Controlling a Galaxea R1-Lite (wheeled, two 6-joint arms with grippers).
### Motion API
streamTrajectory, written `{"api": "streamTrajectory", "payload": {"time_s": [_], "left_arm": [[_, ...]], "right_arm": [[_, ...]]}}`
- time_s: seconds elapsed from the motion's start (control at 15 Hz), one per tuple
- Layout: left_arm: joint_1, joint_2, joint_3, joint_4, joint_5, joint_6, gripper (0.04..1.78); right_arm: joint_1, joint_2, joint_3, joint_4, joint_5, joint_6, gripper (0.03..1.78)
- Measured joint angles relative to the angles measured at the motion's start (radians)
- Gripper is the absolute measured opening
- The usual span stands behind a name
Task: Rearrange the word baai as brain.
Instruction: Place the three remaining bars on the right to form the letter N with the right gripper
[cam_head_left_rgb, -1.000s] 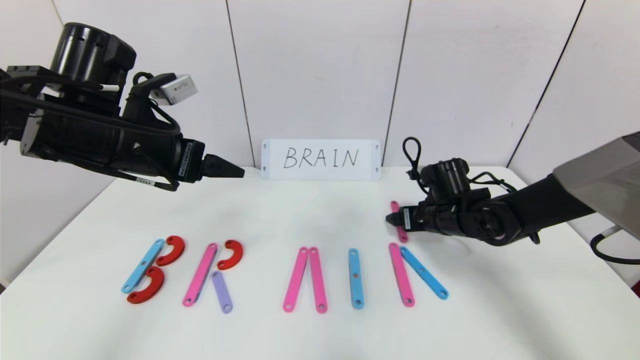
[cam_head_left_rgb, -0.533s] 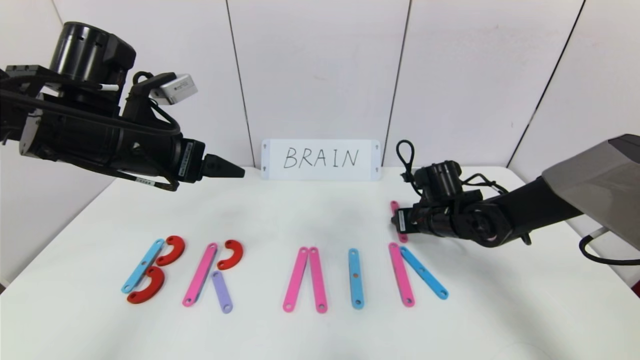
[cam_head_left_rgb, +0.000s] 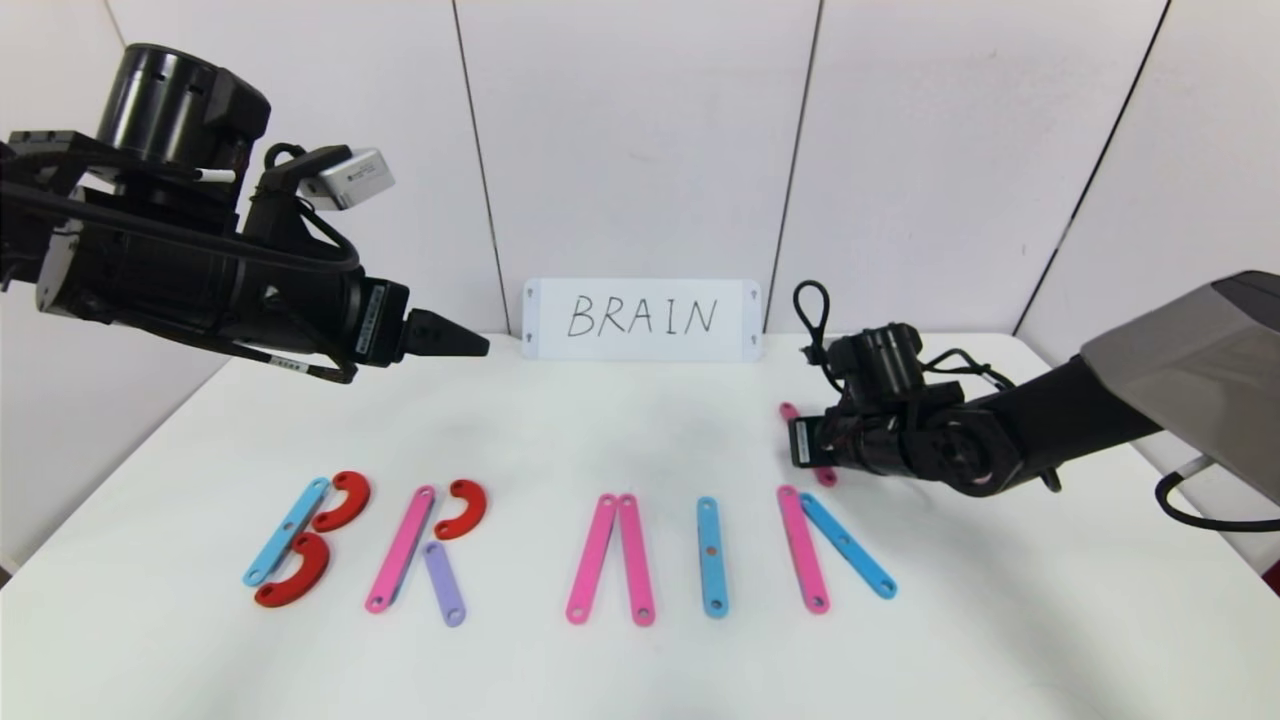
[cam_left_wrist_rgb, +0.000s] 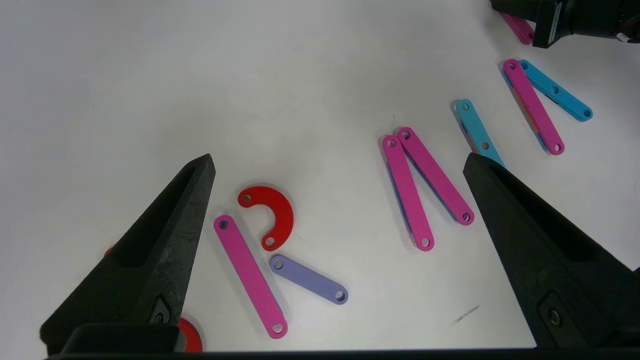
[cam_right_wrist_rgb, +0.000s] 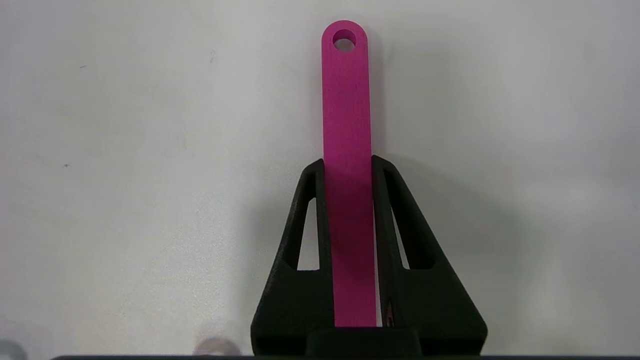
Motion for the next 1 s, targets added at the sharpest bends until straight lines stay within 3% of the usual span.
{"api": "streamTrajectory", "payload": {"time_s": [0.2,0.33,0.53,0.73,1.0], "left_arm": [[-0.002,0.0,0.0,0.0,0.0,0.0,1.74],[-0.003,0.0,0.001,0.0,0.0,0.0,1.74],[-0.007,0.001,0.002,0.0,0.001,0.0,1.74],[-0.009,0.0,0.003,0.0,0.002,0.0,1.74],[-0.01,0.0,0.003,0.0,0.003,0.0,1.74]], "right_arm": [[0.0,-0.041,0.031,0.01,-0.014,0.004,0.27],[0.007,-0.084,0.064,0.017,-0.062,0.014,0.27],[0.015,-0.152,0.129,0.047,-0.126,0.082,0.27],[0.018,-0.216,0.209,0.067,-0.129,0.143,0.27],[0.024,-0.26,0.314,0.05,-0.118,0.16,0.27]]}}
